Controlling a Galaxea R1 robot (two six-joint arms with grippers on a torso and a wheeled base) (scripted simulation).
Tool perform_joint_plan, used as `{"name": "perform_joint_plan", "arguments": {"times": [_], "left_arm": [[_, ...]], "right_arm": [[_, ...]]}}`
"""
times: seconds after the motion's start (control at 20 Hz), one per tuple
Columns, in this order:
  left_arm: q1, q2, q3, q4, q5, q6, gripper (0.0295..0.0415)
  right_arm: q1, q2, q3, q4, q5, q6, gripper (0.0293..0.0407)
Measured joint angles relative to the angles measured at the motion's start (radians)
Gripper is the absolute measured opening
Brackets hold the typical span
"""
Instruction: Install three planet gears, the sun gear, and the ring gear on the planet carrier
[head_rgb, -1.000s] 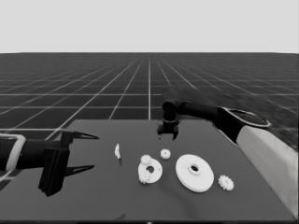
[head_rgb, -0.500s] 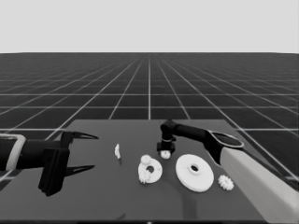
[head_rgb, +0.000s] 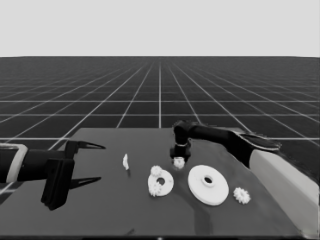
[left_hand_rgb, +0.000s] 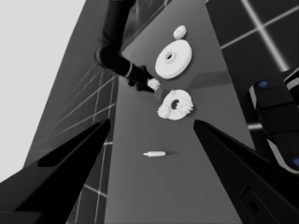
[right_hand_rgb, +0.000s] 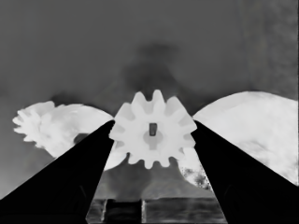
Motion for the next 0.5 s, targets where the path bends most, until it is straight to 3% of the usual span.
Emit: {"name": "perform_joint_plan", "arguments": {"times": [0.05,0.15,0.45,0.5], "left_arm": [[0.0,0.0,0.0,0.0,0.0,0.0,0.0385],[0.0,0.0,0.0,0.0,0.0,0.0,0.0385],[0.0,0.0,0.0,0.0,0.0,0.0,0.0385],[0.0,0.0,0.0,0.0,0.0,0.0,0.0385]], "right_arm": [[0.111,-0.021,0.054,0.077,-0.049,0.028,0.0312],[0.214,-0.008,0.029,0.156,-0.086,0.014,0.0312],[0.256,0.009,-0.013,0.194,-0.105,-0.01,0.0312],[0.259,-0.059,0.238,0.198,-0.101,0.185,0.0312]]}}
